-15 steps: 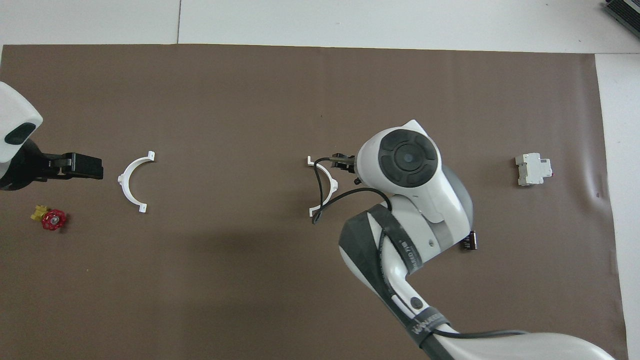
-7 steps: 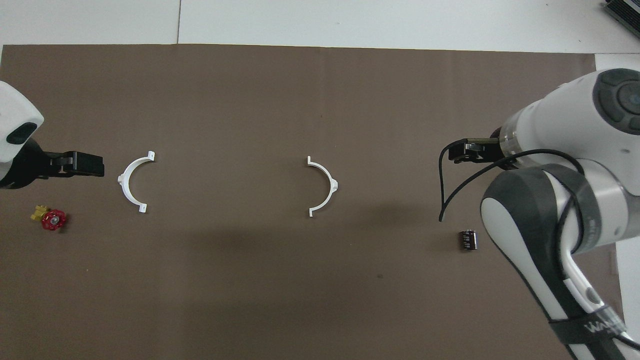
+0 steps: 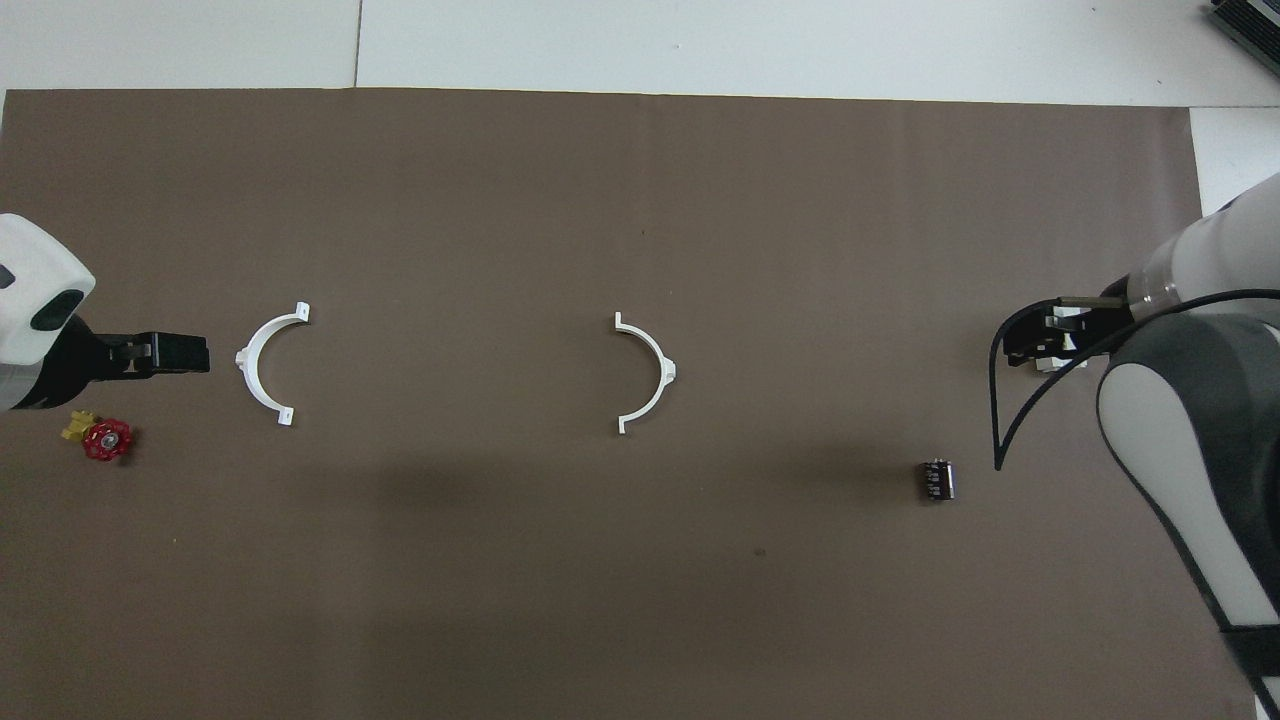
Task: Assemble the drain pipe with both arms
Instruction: 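Reach the left gripper to the other white half-ring and grasp it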
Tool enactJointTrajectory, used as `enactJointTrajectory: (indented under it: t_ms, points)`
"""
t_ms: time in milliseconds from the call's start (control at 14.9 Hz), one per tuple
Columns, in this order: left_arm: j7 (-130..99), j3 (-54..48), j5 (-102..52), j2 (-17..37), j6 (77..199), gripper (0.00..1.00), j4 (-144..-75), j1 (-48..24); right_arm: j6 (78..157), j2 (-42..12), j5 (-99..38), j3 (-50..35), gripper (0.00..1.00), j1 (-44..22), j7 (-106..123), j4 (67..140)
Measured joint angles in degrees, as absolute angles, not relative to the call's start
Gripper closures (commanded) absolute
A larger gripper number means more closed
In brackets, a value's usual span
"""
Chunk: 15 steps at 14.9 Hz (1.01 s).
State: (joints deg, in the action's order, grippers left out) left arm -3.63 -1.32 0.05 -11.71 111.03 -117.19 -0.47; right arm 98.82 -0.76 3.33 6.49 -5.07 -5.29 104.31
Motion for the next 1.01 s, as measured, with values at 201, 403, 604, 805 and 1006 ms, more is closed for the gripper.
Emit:
enactJointTrajectory:
  t_ms: [201,403,604,805,1006]
  points:
    - [-4.0,-1.4,0.1,-13.4,115.9,0.00,-124.2,-0.5,98.8,-0.5,3.3,6.5,0.00,-1.0,0.8,104.4]
    - [-7.5,-1.6,0.0,-9.5,128.4,0.00,-131.9,-0.5,97.3,0.3,2.0,6.3,0.00,-0.2,2.1,102.8]
    - [-9.9,-1.4,0.0,-1.8,137.2,0.00,-134.0,-0.3,89.9,1.4,1.5,5.2,0.00,-0.5,2.1,96.8]
    - [-10.1,-1.3,0.0,1.6,139.8,0.00,-134.5,1.3,84.7,2.2,1.5,4.8,0.00,-1.4,2.1,92.2]
    - [-10.3,-1.3,0.0,1.9,139.9,0.00,-134.8,1.9,84.5,2.8,1.5,4.7,0.00,-2.7,2.1,91.9]
